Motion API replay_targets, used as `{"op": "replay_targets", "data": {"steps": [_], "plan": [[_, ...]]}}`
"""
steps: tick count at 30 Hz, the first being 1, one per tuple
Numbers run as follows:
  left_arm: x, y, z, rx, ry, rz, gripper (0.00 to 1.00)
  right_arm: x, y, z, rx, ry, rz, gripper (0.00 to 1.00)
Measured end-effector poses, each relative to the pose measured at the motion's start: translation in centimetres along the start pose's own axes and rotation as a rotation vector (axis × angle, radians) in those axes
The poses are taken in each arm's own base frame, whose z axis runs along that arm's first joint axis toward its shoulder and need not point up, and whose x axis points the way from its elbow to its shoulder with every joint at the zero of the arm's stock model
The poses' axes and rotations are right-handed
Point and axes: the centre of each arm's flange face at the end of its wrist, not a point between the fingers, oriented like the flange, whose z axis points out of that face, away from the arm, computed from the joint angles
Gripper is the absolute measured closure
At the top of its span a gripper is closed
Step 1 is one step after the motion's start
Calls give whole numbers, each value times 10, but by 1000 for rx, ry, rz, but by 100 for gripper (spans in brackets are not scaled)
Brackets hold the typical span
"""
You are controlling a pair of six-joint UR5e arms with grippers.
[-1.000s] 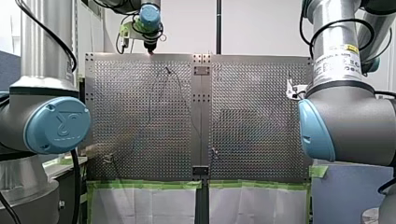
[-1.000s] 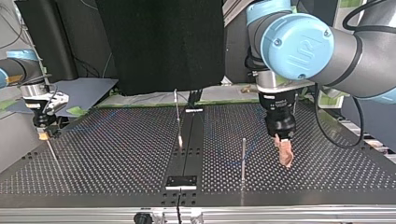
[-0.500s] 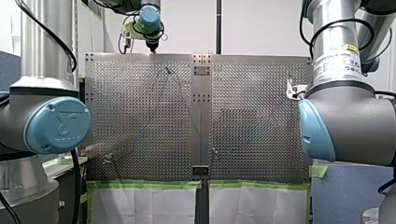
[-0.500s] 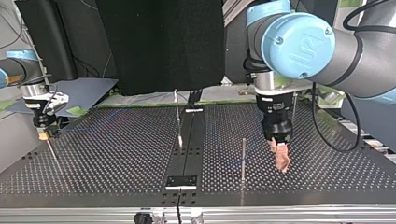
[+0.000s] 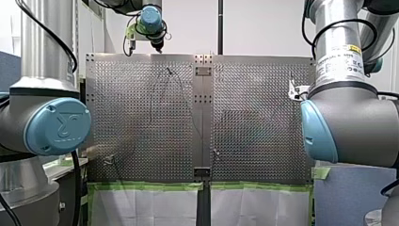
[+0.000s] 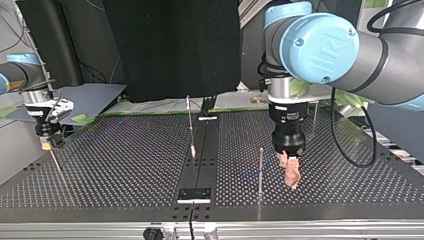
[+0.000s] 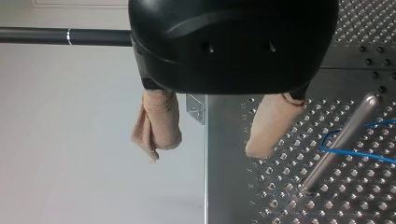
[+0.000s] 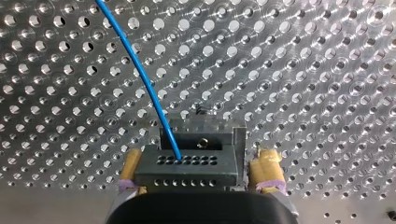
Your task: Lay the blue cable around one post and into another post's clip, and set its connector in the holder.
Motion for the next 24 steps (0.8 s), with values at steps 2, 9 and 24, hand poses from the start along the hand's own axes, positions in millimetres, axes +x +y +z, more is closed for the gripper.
{"op": "replay_targets", "data": {"steps": [2, 9, 24], "plan": [[0, 0, 0, 0, 0, -1, 0, 0, 0, 0, 0, 0, 0, 0], [0, 0, 0, -3, 0, -5, 0, 0, 0, 0, 0, 0, 0, 0], [0, 1, 0, -5, -3, -21, 0, 0, 0, 0, 0, 0, 0, 0]]}}
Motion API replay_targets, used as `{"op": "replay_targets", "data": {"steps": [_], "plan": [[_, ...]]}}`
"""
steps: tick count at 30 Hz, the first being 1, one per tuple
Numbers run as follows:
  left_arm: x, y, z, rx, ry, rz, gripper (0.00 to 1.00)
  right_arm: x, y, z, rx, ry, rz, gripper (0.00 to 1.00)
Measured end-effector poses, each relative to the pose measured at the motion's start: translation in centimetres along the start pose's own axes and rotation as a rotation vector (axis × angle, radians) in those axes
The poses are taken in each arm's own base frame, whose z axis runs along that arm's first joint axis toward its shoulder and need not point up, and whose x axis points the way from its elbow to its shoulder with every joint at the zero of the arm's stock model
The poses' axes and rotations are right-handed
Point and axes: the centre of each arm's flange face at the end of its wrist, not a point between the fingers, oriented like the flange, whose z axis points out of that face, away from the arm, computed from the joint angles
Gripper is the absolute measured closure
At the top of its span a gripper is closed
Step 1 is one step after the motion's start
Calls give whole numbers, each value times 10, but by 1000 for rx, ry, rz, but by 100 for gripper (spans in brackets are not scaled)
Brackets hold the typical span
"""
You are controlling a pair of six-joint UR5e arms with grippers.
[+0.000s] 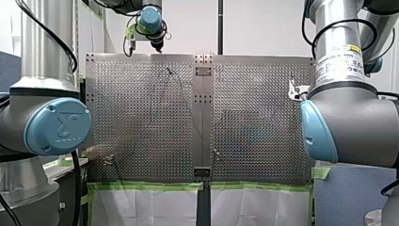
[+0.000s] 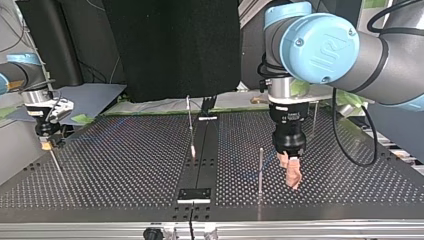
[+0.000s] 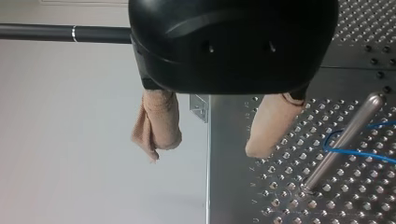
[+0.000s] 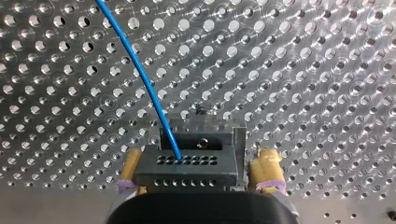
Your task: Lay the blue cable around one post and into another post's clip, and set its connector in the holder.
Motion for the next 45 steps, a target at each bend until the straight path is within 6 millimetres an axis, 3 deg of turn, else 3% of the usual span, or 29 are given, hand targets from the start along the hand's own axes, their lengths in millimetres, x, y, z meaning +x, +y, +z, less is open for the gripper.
{"op": "replay_targets", "data": {"steps": [13, 19, 31, 45], "plan": [[0, 0, 0, -1, 0, -13, 0, 0, 0, 0, 0, 0, 0, 0], [16, -4, -3, 16, 12, -12, 0, 0, 0, 0, 0, 0, 0, 0], [71, -30, -9, 158, 38, -82, 0, 0, 0, 0, 0, 0, 0, 0], [168, -40, 7, 215, 130, -46, 0, 0, 0, 0, 0, 0, 0, 0]]}}
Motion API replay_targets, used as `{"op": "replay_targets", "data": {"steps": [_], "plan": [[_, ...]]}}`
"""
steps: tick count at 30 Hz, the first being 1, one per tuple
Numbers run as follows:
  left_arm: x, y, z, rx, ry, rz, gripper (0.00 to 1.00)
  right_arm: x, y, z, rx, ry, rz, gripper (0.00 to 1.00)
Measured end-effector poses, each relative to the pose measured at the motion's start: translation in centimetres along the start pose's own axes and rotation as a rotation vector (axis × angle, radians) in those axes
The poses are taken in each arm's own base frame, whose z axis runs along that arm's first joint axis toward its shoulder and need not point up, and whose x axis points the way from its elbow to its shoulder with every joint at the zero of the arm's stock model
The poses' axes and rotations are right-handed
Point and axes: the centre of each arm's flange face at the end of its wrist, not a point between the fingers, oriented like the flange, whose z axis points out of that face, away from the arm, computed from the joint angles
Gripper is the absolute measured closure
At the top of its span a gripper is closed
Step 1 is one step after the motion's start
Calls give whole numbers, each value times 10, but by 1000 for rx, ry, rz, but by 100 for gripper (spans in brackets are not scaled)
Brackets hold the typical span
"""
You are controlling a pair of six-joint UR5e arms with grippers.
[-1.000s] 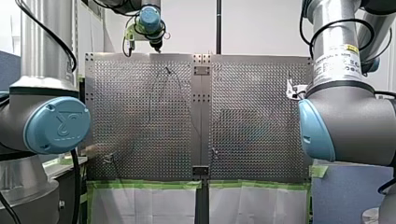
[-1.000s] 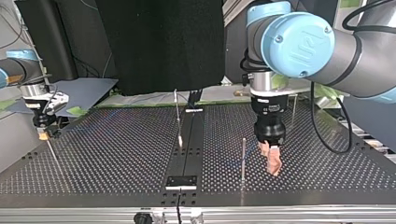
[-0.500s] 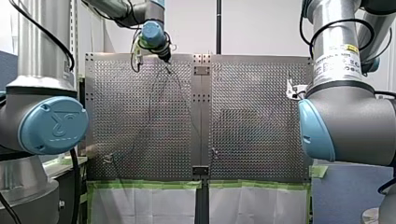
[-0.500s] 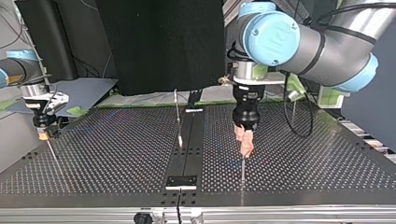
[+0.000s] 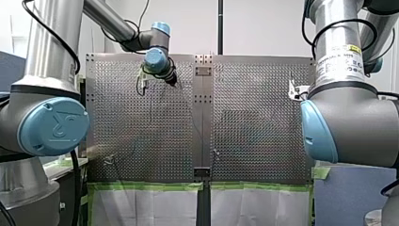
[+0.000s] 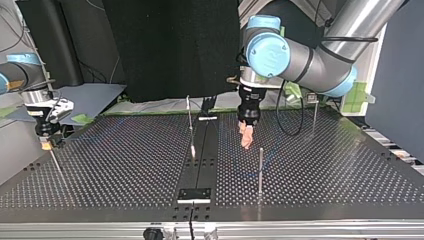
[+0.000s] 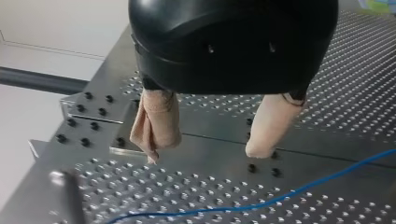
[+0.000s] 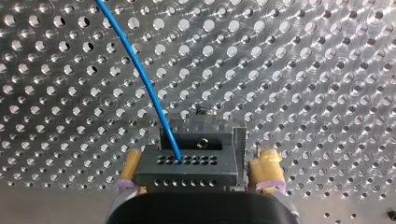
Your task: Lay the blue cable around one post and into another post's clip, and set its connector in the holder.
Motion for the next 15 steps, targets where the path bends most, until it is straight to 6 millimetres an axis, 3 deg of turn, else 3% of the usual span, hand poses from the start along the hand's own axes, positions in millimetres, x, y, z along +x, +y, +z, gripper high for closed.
{"op": "replay_targets", "data": {"steps": [15], "plan": [[60, 17, -8, -14, 3, -43, 0, 0, 0, 0, 0, 0, 0, 0]]}}
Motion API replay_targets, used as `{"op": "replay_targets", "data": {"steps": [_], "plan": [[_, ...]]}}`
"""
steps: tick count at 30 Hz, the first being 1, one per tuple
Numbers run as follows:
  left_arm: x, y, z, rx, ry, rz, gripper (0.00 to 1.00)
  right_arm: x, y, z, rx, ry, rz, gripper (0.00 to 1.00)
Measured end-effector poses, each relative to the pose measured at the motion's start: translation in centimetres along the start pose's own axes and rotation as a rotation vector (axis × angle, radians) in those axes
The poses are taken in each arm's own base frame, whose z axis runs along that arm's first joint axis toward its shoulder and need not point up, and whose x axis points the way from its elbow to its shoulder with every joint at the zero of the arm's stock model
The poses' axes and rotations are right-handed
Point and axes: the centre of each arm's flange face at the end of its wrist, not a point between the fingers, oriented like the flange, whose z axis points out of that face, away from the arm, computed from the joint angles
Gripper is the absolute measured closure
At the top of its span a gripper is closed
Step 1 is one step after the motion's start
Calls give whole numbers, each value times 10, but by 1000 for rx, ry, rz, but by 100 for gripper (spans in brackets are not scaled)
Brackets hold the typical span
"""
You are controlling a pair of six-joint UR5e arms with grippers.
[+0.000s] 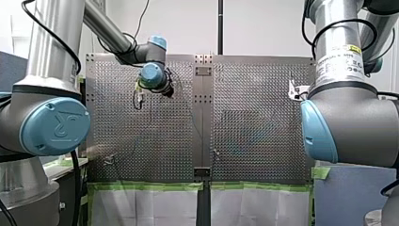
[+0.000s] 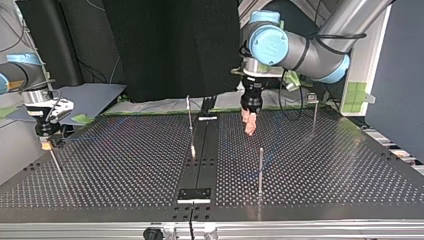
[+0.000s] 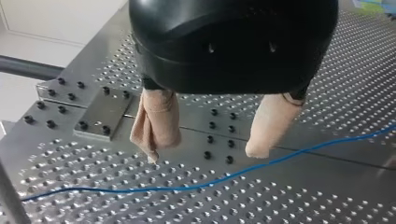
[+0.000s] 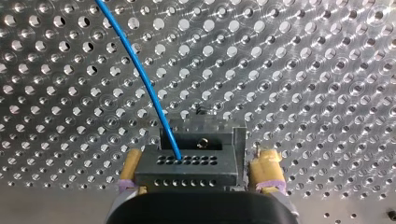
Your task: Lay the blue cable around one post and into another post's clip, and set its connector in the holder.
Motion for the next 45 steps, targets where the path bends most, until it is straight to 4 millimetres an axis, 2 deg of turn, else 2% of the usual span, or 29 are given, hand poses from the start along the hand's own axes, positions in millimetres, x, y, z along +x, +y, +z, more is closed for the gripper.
{"op": "replay_targets", "data": {"steps": [17, 45], "plan": [[60, 17, -22, -5, 0, 2, 0, 0, 0, 0, 0, 0, 0, 0], [140, 45, -75, -6, 0, 4, 0, 0, 0, 0, 0, 0, 0, 0]]}}
